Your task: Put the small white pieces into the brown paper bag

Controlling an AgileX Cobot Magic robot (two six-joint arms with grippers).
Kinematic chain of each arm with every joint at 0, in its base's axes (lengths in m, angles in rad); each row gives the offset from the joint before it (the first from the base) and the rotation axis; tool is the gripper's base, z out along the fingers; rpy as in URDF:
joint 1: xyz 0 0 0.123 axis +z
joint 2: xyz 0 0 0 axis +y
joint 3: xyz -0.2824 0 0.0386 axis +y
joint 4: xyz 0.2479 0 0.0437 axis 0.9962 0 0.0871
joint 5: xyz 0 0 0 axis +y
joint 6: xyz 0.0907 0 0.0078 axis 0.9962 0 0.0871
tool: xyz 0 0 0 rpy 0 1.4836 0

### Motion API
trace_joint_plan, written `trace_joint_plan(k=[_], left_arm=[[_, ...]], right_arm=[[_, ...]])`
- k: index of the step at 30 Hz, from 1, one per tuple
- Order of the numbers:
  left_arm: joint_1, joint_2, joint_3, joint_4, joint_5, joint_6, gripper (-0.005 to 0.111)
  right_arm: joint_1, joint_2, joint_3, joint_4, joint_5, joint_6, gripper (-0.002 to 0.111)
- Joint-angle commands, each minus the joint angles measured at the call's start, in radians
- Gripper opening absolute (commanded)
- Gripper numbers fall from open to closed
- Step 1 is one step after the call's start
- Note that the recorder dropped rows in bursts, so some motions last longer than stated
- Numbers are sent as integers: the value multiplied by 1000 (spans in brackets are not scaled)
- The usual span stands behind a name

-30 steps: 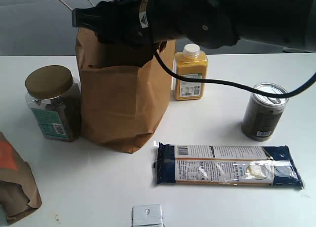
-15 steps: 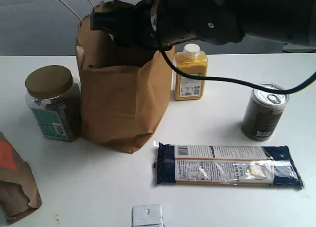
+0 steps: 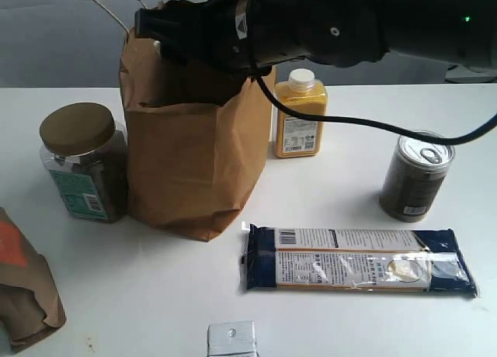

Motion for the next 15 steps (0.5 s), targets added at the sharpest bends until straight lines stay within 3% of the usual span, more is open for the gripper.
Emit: trace_joint_plan(k=[1, 5, 7, 11, 12, 15], left_arm=[[-4, -3, 3, -9, -8, -2, 0], [-4, -3, 3, -9, -8, -2, 0], [-4, -3, 3, -9, -8, -2, 0], [-4, -3, 3, -9, -8, -2, 0], [-4, -3, 3, -9, -8, -2, 0], [-4, -3, 3, -9, -8, -2, 0]], right_arm=[[-7, -6, -5, 11, -15, -13, 86], [-7, -8, -5, 37, -14, -13, 85], [-7, -8, -5, 56, -16, -13, 66], [-5, -8, -5, 60, -59, -28, 9], [-5, -8, -5, 62, -78, -37, 0], [-5, -8, -5, 81, -120, -39, 2]])
